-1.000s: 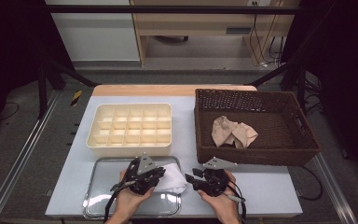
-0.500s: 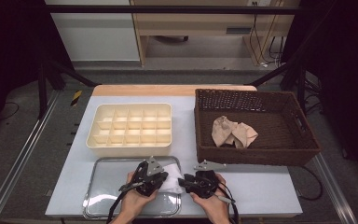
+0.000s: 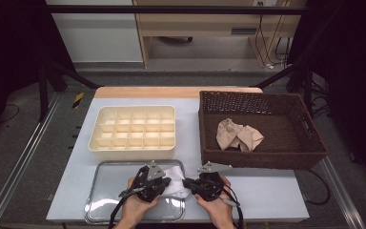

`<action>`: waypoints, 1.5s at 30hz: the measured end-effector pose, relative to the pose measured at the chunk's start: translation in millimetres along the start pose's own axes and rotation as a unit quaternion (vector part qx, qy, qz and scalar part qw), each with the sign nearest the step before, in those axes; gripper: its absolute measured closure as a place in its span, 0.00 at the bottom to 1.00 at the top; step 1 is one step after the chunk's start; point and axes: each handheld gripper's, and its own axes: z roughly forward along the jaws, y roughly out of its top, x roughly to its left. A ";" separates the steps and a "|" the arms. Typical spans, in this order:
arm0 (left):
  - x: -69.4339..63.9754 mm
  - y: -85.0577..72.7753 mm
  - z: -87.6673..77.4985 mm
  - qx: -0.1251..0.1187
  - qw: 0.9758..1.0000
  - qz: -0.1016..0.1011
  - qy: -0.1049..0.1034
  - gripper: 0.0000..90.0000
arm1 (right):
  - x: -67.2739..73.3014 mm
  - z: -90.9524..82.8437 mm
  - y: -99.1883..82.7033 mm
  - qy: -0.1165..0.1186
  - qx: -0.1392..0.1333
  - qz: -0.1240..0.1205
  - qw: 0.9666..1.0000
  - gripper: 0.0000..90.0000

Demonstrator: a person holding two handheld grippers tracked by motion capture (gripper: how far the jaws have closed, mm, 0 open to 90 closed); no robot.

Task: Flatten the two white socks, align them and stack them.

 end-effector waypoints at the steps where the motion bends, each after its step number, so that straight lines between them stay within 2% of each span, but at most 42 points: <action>1: -0.3 0.4 0.4 0.000 1.000 0.000 0.002 0.99 | 1.7 -1.9 1.9 0.002 -0.003 -0.001 1.000 0.95; 7: -0.6 1.3 -1.5 -0.003 1.000 -0.008 0.000 0.99 | 9.9 -7.3 9.4 0.020 -0.015 -0.018 1.000 0.95; 14: 16.2 0.6 -32.3 -0.027 0.999 -0.022 0.010 1.00 | 10.0 -8.4 11.9 0.019 -0.015 -0.020 1.000 0.95; 18: 31.1 -12.4 -55.3 -0.030 0.999 -0.031 0.032 0.99 | 13.8 -8.2 14.3 0.014 -0.013 -0.026 0.999 0.95; 20: 38.5 -22.2 -64.2 -0.026 0.998 -0.040 0.043 0.99 | 14.8 -7.6 15.3 0.014 -0.010 -0.028 0.999 0.95; 22: 44.1 -31.1 -68.2 -0.017 0.998 -0.051 0.045 0.99 | 16.4 -6.3 16.4 0.014 -0.008 -0.029 0.999 0.95; 24: 48.3 -40.2 -67.9 -0.006 0.997 -0.061 0.045 0.99 | 18.3 -4.6 17.4 0.013 -0.008 -0.032 0.999 0.95; 26: 50.1 -44.9 -63.7 0.004 0.997 -0.069 0.035 0.99 | 21.5 -2.3 18.8 0.015 -0.008 -0.037 0.999 0.95; 29: 47.7 -44.3 -58.0 0.015 0.998 -0.060 0.032 1.00 | 27.9 0.8 21.6 0.021 -0.011 -0.043 0.999 0.95; 35: 46.2 -45.2 -55.5 0.019 0.997 -0.065 0.027 1.00 | 43.7 10.7 30.1 0.042 -0.012 -0.062 0.997 0.95; 45: 43.4 -47.5 -54.8 0.027 0.998 -0.058 0.014 1.00 | 69.3 40.4 37.0 0.077 0.001 -0.088 0.993 0.95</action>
